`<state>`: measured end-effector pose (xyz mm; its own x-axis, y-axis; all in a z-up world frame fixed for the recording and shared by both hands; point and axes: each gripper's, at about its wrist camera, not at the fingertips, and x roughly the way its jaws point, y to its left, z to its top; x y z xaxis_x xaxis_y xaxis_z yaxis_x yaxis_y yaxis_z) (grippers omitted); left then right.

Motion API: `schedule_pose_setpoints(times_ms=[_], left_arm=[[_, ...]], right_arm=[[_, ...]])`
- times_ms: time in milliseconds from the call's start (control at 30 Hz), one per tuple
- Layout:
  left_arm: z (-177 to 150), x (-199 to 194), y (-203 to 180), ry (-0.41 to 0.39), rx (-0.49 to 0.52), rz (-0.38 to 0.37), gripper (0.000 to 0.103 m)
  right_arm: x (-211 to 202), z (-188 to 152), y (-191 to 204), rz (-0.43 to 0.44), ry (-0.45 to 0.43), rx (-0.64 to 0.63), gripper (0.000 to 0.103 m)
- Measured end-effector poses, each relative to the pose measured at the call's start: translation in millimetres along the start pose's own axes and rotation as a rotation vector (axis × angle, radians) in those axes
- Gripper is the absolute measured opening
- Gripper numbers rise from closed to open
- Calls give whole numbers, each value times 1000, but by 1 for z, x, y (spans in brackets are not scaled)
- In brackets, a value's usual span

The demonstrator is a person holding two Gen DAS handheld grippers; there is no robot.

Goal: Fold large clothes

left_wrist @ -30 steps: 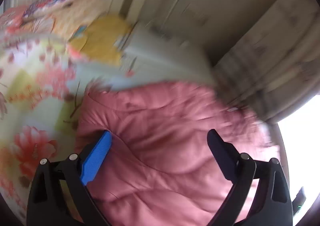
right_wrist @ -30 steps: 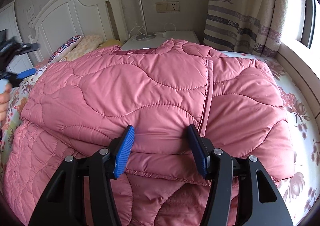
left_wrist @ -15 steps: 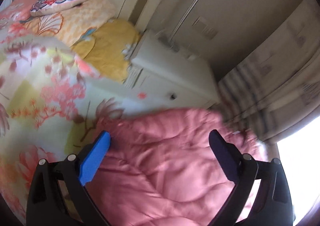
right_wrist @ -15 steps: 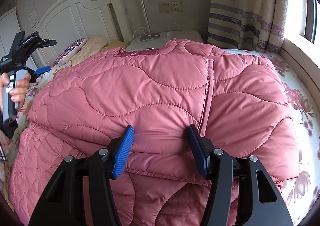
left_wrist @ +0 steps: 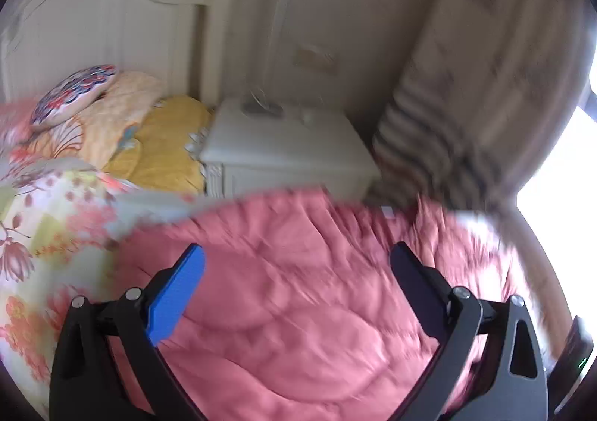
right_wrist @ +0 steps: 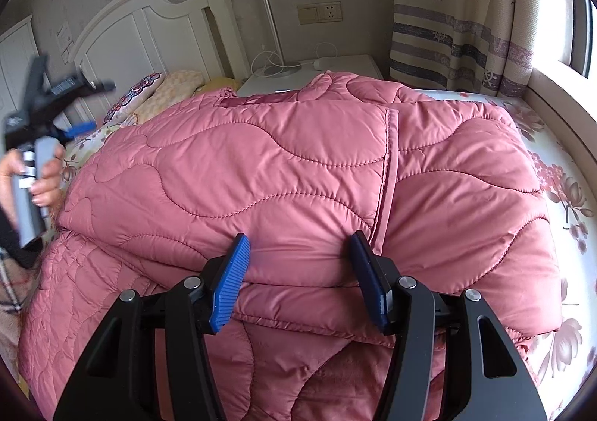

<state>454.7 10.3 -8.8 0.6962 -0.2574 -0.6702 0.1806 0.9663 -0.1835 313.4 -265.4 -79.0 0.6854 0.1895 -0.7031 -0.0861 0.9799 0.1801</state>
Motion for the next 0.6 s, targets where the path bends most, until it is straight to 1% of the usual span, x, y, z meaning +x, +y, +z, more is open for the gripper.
schedule_pose_setpoints(times_ms=[67, 100, 133, 167, 233, 300, 367, 433, 467, 500, 533, 600], left_arm=[[-20, 16, -20, 65, 45, 15, 99], [-29, 23, -27, 81, 67, 22, 99], [-39, 32, -32, 95, 95, 45, 99], [-51, 42, -37, 94, 135, 90, 99], [-57, 44, -38, 76, 151, 104, 100], [-54, 35, -35, 77, 117, 97, 99], [-52, 10, -31, 21, 74, 80, 99], [-56, -18, -31, -32, 62, 72, 100], [-60, -26, -30, -39, 60, 68, 100], [-63, -31, -32, -35, 62, 71, 100], [-71, -31, -35, -15, 72, 82, 100], [-85, -19, -42, 22, 109, 111, 100]], right_arm=[[0, 0, 0, 0, -1, 1, 55], [0, 0, 0, -1, -2, 2, 55], [0, 0, 0, -1, -2, 2, 55], [0, 0, 0, -3, -4, 3, 55], [0, -1, 0, -4, -4, 3, 55], [0, -1, 0, -3, -4, 3, 55], [0, -1, 0, -2, -3, 4, 55], [0, -1, -1, 0, -3, 6, 55], [-1, -1, -1, 3, -4, 8, 55], [-1, -1, -2, 5, -4, 10, 55], [-1, -1, -2, 7, -5, 11, 55], [-1, -1, -3, 11, -6, 13, 55]])
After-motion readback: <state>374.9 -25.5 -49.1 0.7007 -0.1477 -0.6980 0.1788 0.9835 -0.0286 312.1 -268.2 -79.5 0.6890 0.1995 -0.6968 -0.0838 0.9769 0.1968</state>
